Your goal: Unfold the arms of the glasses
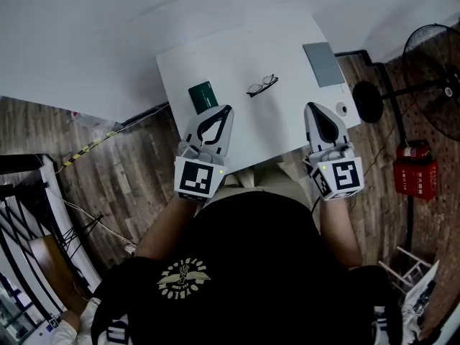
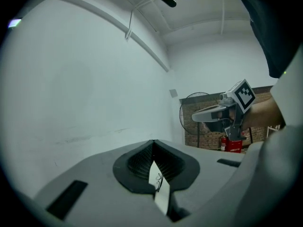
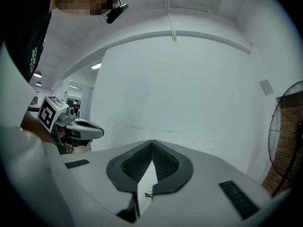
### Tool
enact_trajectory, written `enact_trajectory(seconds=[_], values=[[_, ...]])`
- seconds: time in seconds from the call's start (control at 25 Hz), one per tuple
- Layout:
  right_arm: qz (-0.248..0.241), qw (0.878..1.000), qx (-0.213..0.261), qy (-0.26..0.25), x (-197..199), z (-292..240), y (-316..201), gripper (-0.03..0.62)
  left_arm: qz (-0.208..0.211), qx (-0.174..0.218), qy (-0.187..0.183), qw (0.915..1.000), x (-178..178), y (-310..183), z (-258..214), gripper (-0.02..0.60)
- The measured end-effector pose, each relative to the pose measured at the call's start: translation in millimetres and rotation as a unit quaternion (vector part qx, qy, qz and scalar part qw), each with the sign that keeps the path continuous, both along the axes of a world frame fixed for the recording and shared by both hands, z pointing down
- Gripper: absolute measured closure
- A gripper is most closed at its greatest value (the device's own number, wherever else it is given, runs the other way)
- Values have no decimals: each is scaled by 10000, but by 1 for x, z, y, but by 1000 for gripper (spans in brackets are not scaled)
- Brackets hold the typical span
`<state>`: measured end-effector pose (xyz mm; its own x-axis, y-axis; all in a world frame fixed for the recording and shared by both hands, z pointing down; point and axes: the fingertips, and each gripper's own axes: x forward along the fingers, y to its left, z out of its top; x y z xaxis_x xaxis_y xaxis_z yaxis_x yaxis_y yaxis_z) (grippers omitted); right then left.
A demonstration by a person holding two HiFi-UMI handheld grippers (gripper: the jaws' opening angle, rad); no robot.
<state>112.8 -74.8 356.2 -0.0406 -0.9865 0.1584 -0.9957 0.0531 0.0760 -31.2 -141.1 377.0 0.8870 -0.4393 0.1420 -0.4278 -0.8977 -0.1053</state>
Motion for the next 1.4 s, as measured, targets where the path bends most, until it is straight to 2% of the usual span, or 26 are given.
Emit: enact_trajectory(seconds=[0.24,0.44,0.56,0.8,0.92,1.12,1.4], values=[[-63,9997,-197,-112,26,20,-15,594,-43,-325,-200,9993,26,-11,29,577],[-133,9993,-265,-211,47,30,-28,592,-163,-333,-244,9990,49,-26,39,577],[-176,9991,-302,-227,59,33,-37,594,-81,-449,-487,9978,69,-34,51,577],[-253,9982,-458,-307,83,54,-51,594,165,-595,-1225,9905,111,-46,87,575],[-260,9974,-559,-369,96,64,-57,594,396,-656,-1217,9896,133,-44,117,575],[-286,9964,-671,-423,121,73,-77,594,612,-925,-1789,9776,160,-49,160,574],[-461,9936,-930,-447,136,89,-92,594,546,-971,-2379,9649,187,-68,206,562]])
